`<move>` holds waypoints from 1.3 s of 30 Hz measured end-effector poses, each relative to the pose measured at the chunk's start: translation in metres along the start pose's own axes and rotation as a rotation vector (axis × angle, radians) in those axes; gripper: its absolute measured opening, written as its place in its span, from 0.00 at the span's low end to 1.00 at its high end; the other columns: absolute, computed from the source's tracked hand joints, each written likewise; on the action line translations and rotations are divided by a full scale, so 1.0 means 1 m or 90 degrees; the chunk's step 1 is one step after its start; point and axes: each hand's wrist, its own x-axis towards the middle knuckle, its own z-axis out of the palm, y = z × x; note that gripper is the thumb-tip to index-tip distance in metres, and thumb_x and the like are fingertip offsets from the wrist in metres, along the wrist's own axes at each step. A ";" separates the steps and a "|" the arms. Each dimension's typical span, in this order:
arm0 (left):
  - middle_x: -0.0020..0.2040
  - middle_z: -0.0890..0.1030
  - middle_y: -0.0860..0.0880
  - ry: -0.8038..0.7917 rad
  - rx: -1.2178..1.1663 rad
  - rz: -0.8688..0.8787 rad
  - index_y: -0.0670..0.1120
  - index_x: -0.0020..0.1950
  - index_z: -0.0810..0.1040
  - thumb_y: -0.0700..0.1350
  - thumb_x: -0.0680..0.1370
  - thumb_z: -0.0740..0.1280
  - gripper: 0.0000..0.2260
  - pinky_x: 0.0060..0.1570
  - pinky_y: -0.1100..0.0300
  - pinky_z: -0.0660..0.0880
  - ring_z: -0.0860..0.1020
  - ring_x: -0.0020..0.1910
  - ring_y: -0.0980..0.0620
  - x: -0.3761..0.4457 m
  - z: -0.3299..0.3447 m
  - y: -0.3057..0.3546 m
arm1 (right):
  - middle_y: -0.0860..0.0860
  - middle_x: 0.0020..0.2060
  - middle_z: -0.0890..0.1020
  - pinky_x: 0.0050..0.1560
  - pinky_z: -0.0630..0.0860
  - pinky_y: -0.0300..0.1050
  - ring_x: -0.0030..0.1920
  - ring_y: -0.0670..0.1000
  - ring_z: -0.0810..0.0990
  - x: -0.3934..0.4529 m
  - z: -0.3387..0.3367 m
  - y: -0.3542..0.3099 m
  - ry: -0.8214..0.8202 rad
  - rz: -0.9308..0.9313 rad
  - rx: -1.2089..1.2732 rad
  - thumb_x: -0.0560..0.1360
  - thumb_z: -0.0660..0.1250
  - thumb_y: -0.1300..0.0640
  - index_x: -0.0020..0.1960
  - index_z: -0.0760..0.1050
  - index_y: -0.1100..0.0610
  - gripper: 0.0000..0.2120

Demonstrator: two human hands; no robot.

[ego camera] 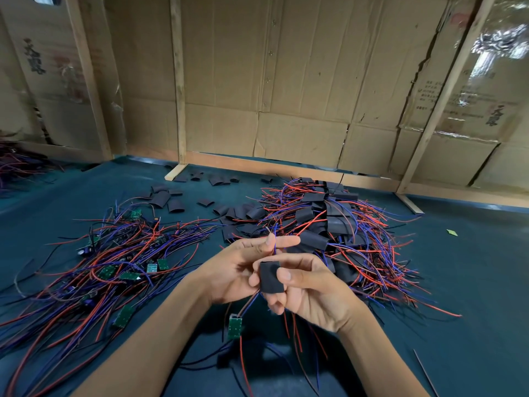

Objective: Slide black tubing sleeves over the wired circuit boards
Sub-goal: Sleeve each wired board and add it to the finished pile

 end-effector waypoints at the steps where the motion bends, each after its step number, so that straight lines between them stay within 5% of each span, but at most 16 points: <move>1: 0.57 0.61 0.20 0.025 -0.009 0.007 0.43 0.63 0.82 0.50 0.80 0.61 0.18 0.30 0.49 0.79 0.71 0.38 0.43 0.002 -0.001 -0.002 | 0.69 0.54 0.75 0.38 0.77 0.45 0.37 0.53 0.81 0.000 0.000 0.000 -0.004 0.000 0.001 0.72 0.77 0.57 0.62 0.78 0.69 0.23; 5: 0.42 0.74 0.40 0.145 -0.064 0.116 0.44 0.47 0.85 0.50 0.76 0.66 0.11 0.30 0.61 0.74 0.67 0.35 0.47 0.010 -0.001 -0.003 | 0.69 0.55 0.76 0.37 0.76 0.44 0.37 0.53 0.81 0.001 -0.004 -0.001 0.043 -0.015 0.007 0.72 0.77 0.58 0.61 0.80 0.66 0.21; 8: 0.37 0.76 0.51 0.245 -0.151 0.197 0.44 0.56 0.82 0.50 0.77 0.66 0.14 0.28 0.65 0.69 0.75 0.31 0.55 0.013 -0.007 0.001 | 0.65 0.52 0.83 0.36 0.77 0.43 0.37 0.52 0.83 0.001 -0.008 -0.005 0.119 -0.017 -0.005 0.70 0.79 0.58 0.58 0.82 0.64 0.19; 10: 0.34 0.72 0.54 0.273 -0.179 0.227 0.45 0.65 0.78 0.52 0.78 0.65 0.18 0.32 0.66 0.62 0.69 0.27 0.58 0.014 -0.013 0.003 | 0.65 0.55 0.83 0.36 0.78 0.42 0.37 0.52 0.83 0.002 -0.008 -0.007 0.170 -0.024 -0.024 0.70 0.78 0.60 0.55 0.83 0.63 0.15; 12: 0.34 0.69 0.54 0.290 -0.136 0.243 0.46 0.68 0.77 0.53 0.78 0.64 0.20 0.31 0.65 0.54 0.61 0.25 0.59 0.013 -0.017 0.004 | 0.65 0.55 0.83 0.37 0.79 0.43 0.37 0.53 0.84 0.003 -0.007 -0.007 0.225 -0.054 -0.034 0.69 0.77 0.60 0.52 0.85 0.61 0.13; 15: 0.34 0.65 0.52 0.364 0.163 0.284 0.52 0.63 0.82 0.54 0.80 0.64 0.15 0.26 0.61 0.52 0.57 0.27 0.55 0.011 -0.012 0.000 | 0.64 0.50 0.85 0.39 0.82 0.44 0.40 0.55 0.85 0.007 -0.006 -0.006 0.300 -0.158 -0.018 0.70 0.75 0.63 0.51 0.84 0.63 0.10; 18: 0.40 0.74 0.51 0.385 0.476 0.391 0.53 0.63 0.82 0.52 0.82 0.63 0.14 0.39 0.63 0.71 0.75 0.36 0.52 0.014 -0.004 -0.009 | 0.64 0.51 0.85 0.42 0.83 0.45 0.44 0.57 0.87 0.010 -0.009 -0.007 0.380 -0.257 0.001 0.71 0.71 0.64 0.55 0.79 0.66 0.14; 20: 0.45 0.75 0.50 0.393 0.631 0.431 0.51 0.68 0.79 0.49 0.83 0.62 0.15 0.49 0.64 0.72 0.77 0.45 0.55 0.015 -0.001 -0.016 | 0.62 0.51 0.85 0.41 0.83 0.46 0.45 0.58 0.87 0.010 -0.012 -0.007 0.426 -0.280 0.006 0.71 0.71 0.63 0.60 0.76 0.68 0.19; 23: 0.45 0.71 0.56 0.420 0.800 0.479 0.53 0.70 0.77 0.49 0.83 0.61 0.16 0.42 0.61 0.71 0.74 0.41 0.56 0.014 0.002 -0.023 | 0.59 0.50 0.86 0.35 0.81 0.44 0.42 0.55 0.86 0.009 -0.016 -0.006 0.487 -0.287 -0.024 0.71 0.72 0.60 0.60 0.77 0.67 0.19; 26: 0.44 0.72 0.54 0.425 0.770 0.527 0.52 0.66 0.80 0.49 0.82 0.64 0.13 0.36 0.63 0.67 0.73 0.37 0.55 0.014 0.005 -0.026 | 0.58 0.49 0.87 0.34 0.79 0.43 0.42 0.53 0.85 0.009 -0.018 -0.004 0.477 -0.290 -0.033 0.72 0.73 0.60 0.54 0.81 0.62 0.12; 32: 0.41 0.77 0.50 0.457 0.696 0.545 0.47 0.53 0.86 0.48 0.80 0.68 0.09 0.42 0.59 0.73 0.78 0.41 0.51 0.014 0.010 -0.023 | 0.62 0.50 0.85 0.35 0.79 0.42 0.39 0.50 0.83 0.010 -0.015 -0.005 0.454 -0.291 0.020 0.71 0.72 0.62 0.59 0.77 0.69 0.18; 39: 0.40 0.75 0.49 0.442 0.744 0.544 0.46 0.56 0.85 0.43 0.81 0.68 0.08 0.39 0.61 0.70 0.75 0.38 0.52 0.014 0.010 -0.024 | 0.60 0.45 0.83 0.41 0.82 0.44 0.43 0.55 0.85 0.012 -0.011 -0.004 0.433 -0.280 0.063 0.69 0.73 0.65 0.55 0.78 0.67 0.15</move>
